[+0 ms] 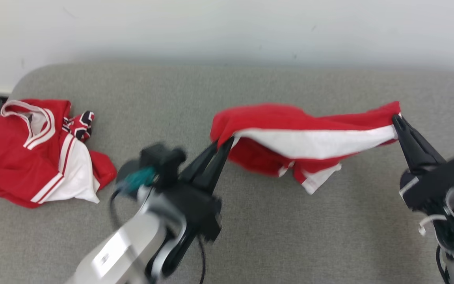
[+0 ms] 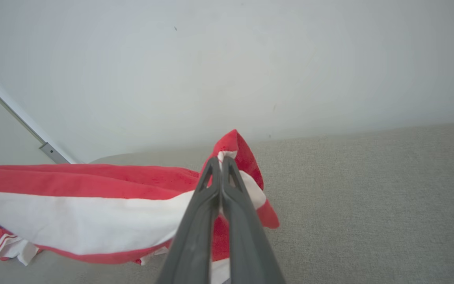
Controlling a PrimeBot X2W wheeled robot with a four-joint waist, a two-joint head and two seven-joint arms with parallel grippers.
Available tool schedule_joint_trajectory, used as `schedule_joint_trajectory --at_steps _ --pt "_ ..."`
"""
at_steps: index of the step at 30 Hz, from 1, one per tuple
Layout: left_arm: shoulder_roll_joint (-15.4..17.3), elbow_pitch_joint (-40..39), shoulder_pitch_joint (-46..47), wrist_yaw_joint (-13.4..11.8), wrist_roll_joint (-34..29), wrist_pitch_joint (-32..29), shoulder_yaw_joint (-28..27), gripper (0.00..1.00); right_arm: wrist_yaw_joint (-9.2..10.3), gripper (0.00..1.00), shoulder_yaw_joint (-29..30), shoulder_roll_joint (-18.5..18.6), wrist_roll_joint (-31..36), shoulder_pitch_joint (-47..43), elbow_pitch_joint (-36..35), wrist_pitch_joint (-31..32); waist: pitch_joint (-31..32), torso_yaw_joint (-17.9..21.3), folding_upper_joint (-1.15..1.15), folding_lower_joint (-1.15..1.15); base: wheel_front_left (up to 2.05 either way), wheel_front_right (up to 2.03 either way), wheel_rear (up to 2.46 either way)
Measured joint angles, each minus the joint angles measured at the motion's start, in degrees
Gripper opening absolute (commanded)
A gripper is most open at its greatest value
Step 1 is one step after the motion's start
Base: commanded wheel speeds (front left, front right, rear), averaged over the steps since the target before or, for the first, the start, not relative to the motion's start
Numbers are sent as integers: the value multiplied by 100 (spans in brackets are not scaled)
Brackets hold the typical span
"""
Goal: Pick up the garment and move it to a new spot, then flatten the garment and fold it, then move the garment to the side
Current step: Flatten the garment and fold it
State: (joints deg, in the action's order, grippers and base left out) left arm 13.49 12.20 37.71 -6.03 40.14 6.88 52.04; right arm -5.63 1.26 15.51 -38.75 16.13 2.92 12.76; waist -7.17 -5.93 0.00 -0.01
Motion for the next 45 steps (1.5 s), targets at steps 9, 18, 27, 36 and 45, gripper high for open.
schedule_joint_trajectory --at_steps 9,18,27,36,45 --pt "901 -1935 -615 38 404 -297 -199 0 96 0 715 -88 -548 -527 -2412 -309 397 277 -1 -1 0 0 0" --pt "563 -688 439 -62 412 -834 -790 0 776 0 85 -413 208 1564 -611 -202 115 538 0 2 0 0 0" --pt "-74 -888 1630 -98 93 -434 -973 0 865 0 537 -152 309 2198 -1090 -715 -213 574 0 2 0 0 0" --pt "667 66 193 169 -601 -784 517 0 793 0 -179 -313 407 -234 -910 -79 -615 643 0 2 0 0 0" --pt "805 869 522 610 -1151 -886 979 0 708 0 -405 -234 459 -721 -183 196 -1147 896 1 2 0 0 0"
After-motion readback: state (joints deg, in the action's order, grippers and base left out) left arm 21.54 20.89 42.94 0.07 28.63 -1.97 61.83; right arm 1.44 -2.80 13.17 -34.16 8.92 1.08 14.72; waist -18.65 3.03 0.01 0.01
